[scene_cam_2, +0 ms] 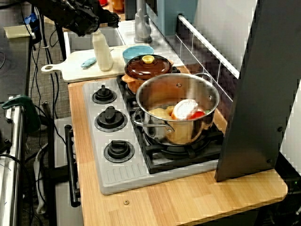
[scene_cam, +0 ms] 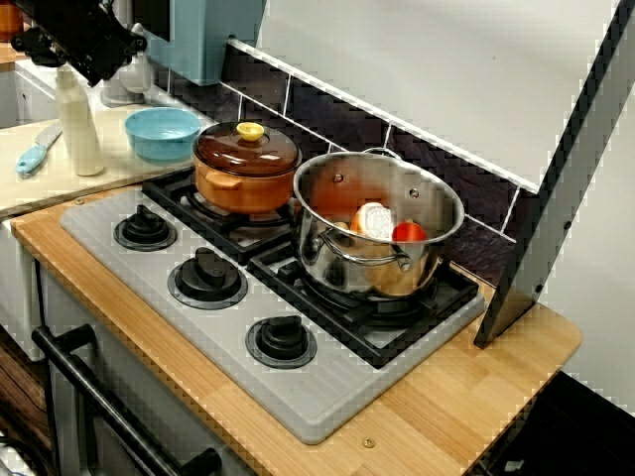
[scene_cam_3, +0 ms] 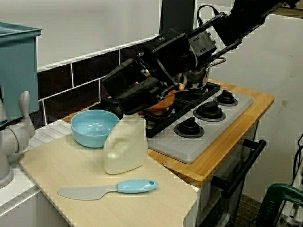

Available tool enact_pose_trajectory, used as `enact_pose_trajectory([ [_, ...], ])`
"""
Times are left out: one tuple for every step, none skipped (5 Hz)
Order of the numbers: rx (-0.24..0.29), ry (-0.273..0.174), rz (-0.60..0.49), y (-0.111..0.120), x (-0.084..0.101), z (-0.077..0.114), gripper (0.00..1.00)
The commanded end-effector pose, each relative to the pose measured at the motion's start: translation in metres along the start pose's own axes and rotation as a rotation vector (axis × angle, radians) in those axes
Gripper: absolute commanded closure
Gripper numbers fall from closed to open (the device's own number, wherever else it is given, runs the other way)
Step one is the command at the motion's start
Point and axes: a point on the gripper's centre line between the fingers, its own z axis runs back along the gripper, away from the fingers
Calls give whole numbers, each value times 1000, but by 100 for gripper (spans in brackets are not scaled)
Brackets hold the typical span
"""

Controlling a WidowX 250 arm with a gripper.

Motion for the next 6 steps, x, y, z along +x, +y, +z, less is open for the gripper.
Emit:
enact_pose_trajectory([
  [-29,-12,52,3,29,10,0],
  [-53,14,65,6,38,14,0],
  [-48,21,70,7,40,13,0],
  [-51,46,83,6,47,14,0],
  [-70,79,93,8,54,20,0],
  [-87,170,77,8,64,22,0],
])
